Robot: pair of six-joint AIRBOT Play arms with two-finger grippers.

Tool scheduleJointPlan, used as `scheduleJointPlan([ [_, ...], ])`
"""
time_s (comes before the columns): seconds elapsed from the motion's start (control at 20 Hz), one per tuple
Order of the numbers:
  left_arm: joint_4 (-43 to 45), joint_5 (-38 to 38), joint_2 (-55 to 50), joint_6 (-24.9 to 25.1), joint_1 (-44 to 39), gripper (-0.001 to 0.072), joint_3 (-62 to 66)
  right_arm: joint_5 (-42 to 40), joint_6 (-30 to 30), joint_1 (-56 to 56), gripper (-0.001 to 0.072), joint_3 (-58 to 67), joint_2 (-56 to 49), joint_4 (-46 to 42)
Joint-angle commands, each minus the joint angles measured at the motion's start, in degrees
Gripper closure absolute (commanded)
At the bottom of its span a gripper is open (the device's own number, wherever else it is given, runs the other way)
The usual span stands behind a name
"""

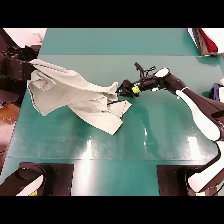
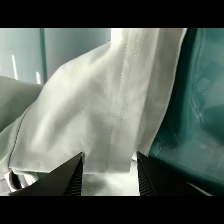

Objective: Fold the shirts.

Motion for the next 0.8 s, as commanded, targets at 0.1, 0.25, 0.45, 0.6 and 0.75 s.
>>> scheduleJointPlan([
  [0.1, -0.1, -0.2, 0.0, 0.0, 0.1, 0.0682, 0.1, -0.6, 0.5, 0.0, 0.0194, 1.2, -3.9, 4.8],
  [0.25, -0.1, -0.2, 0.0, 0.0, 0.1, 0.0682, 0.1, -0.7, 0.4, 0.5, 0.0194, 1.2, -5.9, 8.6],
  [0.45, -0.1, -0.1, 0.0, 0.0, 0.1, 0.0682, 0.1, -2.0, -5.6, 2.5, 0.0286, 1.3, -6.8, 15.8],
  [0.6, -0.1, -0.2, 0.0, 0.0, 0.0, 0.0682, 0.1, -3.1, -8.4, 2.8, 0.0632, 1.3, -6.8, 18.6],
  [0.75, -0.1, -0.2, 0.0, 0.0, 0.1, 0.0682, 0.1, -2.2, -11.0, 2.6, 0.0696, 1.3, -6.1, 18.4],
])
